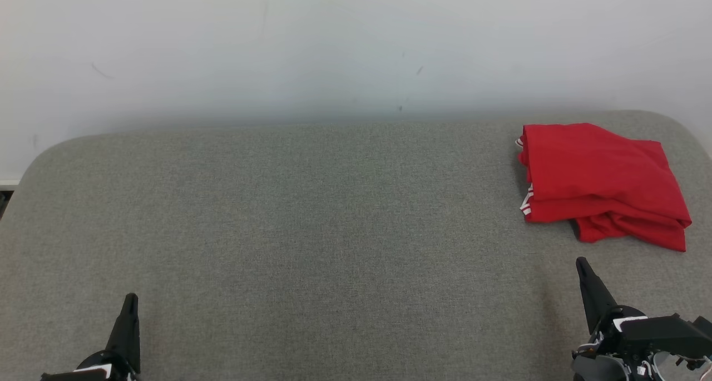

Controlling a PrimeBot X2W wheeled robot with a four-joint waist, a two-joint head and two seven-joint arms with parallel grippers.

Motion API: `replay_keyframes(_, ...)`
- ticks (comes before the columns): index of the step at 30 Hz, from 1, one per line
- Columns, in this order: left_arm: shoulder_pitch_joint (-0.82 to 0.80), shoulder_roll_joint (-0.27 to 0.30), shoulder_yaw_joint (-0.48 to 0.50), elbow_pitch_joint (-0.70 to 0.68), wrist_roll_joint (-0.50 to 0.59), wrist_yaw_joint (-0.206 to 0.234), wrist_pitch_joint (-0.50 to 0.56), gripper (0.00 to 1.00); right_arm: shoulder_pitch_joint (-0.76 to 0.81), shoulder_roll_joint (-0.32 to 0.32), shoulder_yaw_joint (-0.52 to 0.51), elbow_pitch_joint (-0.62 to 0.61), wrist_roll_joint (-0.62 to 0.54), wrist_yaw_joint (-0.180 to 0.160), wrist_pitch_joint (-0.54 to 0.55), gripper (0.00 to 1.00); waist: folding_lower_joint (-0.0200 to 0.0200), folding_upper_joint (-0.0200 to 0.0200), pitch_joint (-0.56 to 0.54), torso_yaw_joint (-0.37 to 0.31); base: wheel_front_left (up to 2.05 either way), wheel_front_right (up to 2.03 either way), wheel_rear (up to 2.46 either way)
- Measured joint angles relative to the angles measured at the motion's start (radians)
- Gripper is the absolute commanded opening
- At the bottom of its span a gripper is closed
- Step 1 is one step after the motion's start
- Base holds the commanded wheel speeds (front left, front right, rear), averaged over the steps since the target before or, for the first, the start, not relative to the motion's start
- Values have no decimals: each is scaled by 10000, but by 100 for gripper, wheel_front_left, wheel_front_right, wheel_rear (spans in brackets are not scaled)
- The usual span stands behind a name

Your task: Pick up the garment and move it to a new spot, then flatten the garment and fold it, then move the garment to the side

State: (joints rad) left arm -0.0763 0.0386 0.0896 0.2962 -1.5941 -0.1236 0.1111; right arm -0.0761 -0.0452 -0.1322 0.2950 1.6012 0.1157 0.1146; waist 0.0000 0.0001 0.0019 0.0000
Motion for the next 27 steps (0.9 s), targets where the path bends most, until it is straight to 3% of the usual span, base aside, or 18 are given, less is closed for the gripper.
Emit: replay_keyframes(27,-3,-2,0,8,0,0,0,0,-1,0,0,6,2,2,-2,0,0,0,-1,0,0,0,0)
